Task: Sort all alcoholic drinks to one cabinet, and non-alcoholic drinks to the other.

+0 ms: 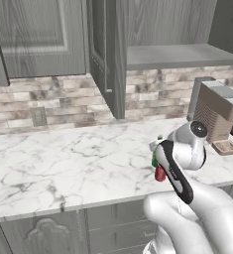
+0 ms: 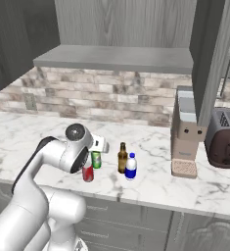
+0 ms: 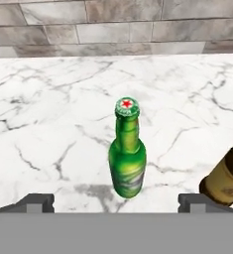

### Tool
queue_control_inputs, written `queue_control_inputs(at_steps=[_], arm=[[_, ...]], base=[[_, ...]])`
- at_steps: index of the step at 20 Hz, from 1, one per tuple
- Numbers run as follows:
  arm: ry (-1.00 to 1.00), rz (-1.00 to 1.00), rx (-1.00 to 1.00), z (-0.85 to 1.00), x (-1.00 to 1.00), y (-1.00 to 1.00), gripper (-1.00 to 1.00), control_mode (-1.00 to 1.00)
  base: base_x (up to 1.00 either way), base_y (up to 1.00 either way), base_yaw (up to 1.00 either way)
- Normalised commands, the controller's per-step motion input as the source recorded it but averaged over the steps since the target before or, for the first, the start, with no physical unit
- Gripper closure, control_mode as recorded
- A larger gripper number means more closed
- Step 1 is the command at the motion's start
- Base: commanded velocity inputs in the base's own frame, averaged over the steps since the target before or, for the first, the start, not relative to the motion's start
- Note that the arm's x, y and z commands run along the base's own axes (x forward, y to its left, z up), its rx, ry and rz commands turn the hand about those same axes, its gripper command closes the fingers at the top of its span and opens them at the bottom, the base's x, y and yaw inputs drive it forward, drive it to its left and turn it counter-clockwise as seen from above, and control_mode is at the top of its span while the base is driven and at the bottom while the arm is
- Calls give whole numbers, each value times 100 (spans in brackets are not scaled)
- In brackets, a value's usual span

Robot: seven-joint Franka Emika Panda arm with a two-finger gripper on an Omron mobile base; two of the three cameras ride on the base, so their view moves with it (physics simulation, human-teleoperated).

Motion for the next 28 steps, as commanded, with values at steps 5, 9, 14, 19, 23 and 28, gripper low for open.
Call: queue_control_inputs(at_steps=[5, 9, 14, 19, 23, 28], arm=[[0, 0, -1, -13, 22, 0, -100, -100], [0, 0, 0, -25, 22, 0, -100, -100], [0, 0, 0, -30, 22, 0, -100, -100], [0, 0, 0, -33, 13, -1, -100, -100], [0, 0, 0, -32, 9, 0, -100, -100], [0, 0, -1, -25, 11, 0, -100, -100]], base=[[0, 0, 0], [0, 0, 0], [0, 0, 0], [0, 0, 0], [0, 0, 0], [0, 0, 0]])
